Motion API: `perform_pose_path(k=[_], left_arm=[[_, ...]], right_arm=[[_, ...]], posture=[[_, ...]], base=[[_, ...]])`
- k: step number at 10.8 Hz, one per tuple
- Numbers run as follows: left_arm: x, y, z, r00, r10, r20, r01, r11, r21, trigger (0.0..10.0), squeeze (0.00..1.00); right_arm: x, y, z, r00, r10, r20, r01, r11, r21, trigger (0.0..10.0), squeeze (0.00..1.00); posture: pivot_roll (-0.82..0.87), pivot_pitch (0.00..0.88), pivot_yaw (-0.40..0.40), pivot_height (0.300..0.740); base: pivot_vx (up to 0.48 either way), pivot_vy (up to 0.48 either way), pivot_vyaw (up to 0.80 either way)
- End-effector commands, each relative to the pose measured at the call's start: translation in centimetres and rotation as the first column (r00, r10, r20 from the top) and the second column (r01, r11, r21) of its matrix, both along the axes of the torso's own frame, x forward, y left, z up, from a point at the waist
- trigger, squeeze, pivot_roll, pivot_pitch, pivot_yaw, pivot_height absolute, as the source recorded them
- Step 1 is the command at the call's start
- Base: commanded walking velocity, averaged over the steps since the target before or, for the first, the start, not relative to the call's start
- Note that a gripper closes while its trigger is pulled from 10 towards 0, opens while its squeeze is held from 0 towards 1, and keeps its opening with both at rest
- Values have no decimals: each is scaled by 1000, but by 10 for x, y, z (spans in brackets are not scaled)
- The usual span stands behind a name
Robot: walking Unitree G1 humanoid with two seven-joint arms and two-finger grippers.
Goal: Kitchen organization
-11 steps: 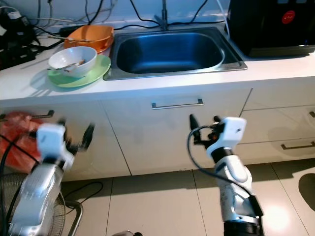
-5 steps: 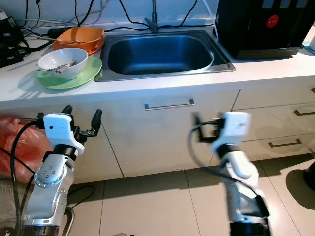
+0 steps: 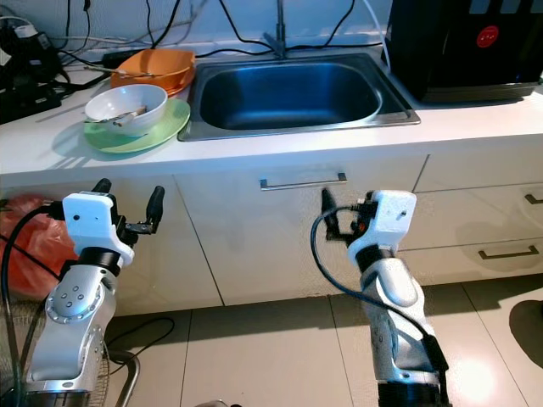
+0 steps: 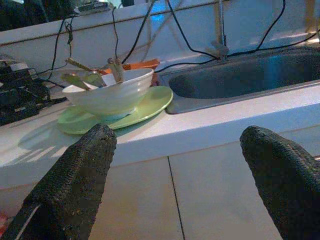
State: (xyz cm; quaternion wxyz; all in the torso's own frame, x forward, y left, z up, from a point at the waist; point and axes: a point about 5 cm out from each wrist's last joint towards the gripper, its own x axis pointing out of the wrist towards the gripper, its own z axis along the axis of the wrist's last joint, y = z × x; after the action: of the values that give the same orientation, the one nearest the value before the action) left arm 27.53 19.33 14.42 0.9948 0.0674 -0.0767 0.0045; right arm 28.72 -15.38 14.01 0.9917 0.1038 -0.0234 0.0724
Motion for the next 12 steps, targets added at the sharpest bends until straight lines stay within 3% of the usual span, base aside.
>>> perform_pose_path(k=[1,2,3,6,8,12], left_arm=[[-1,3,7,1000,14,18,-14,1000,2,10000,0],[2,2,9,1000,9,26,-9,1000,-1,10000,0],[10,-3,11,999,-8,31,9,1000,-28,10000,0],[13,-19,12,997,-68,26,70,995,-69,10000,0],[12,-11,9,999,-39,7,39,996,-82,10000,0],[2,-3,10,1000,2,12,-2,998,-55,10000,0]], right_arm=[[0,8,8,999,48,25,-49,998,48,10000,0],[-1,14,8,997,71,37,-72,997,26,10000,0],[0,9,12,997,42,70,-43,999,20,10000,0],[-7,7,21,994,-1,113,3,1000,-18,10000,0],[-6,6,19,994,-3,107,5,1000,-16,10000,0],[6,32,27,984,94,150,-93,996,-17,10000,0]], posture=[[106,0,85,740],[97,0,95,740],[81,0,110,740],[43,0,106,740],[68,0,88,740],[160,0,66,740]], base=[[0,0,0],[0,0,0],[0,0,0],[0,0,0],[268,0,0],[360,0,0]])
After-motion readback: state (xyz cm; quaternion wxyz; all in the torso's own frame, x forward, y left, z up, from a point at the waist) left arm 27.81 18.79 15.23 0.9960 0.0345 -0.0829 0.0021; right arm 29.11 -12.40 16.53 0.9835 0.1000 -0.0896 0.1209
